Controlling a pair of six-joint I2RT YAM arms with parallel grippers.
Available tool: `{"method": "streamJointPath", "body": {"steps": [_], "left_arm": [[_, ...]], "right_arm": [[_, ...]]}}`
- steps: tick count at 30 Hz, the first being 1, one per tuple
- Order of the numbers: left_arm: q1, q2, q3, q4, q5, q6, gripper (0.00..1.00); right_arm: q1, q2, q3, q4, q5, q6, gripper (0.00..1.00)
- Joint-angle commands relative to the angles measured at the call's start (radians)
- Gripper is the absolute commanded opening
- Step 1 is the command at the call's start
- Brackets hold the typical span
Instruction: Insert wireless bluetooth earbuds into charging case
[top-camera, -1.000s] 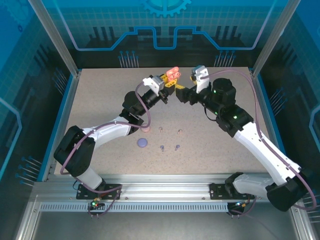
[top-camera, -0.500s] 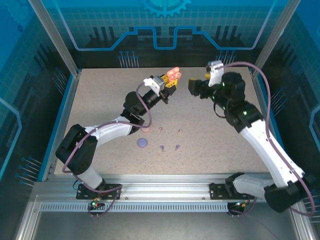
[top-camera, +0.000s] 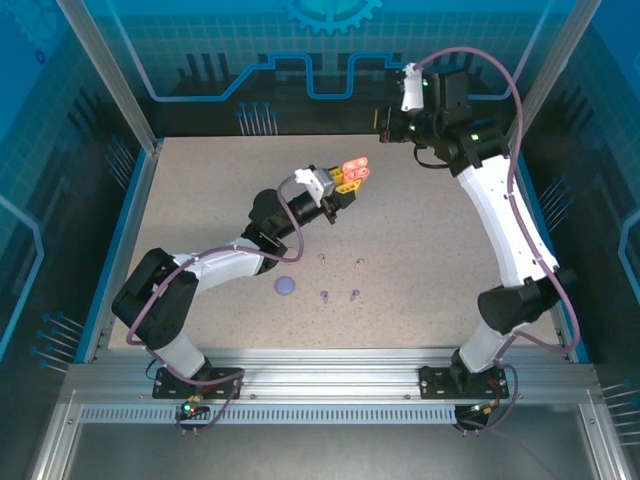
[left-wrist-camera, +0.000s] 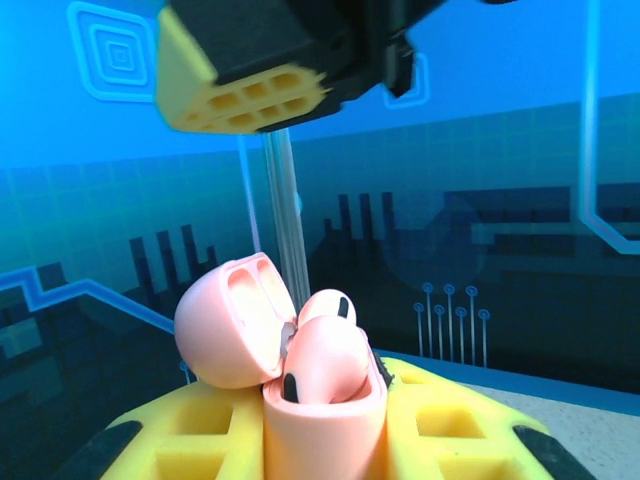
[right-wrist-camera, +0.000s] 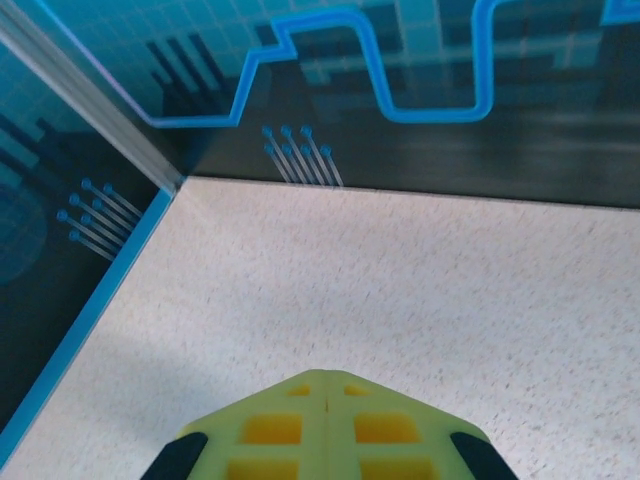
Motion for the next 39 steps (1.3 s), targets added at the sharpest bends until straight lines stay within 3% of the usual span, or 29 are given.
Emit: {"method": "streamJointPath", "body": {"steps": [1, 14, 32, 39], "left_arm": [[0.004, -0.009, 0.0, -0.003, 0.058, 0.024, 0.0], [0.005, 0.012, 0.031, -0.015, 0.064, 0.031, 0.0], [0.014, 0.045, 0.063, -0.002, 0.04, 0.009, 0.0], [0.014, 0.064, 0.061, -0.041, 0.02, -0.036, 0.0]], "right_arm": [[-0.008, 0.079, 0.09, -0.152, -0.106, 0.019, 0.0], [0.028, 0.136, 0.108, -0.248, -0.173, -0.036, 0.0], [0.058, -0.096, -0.234, -0.148, -0.165, -0.027, 0.0], [-0.001, -0.207, -0.298, -0.031, -0.032, 0.084, 0.0]]}}
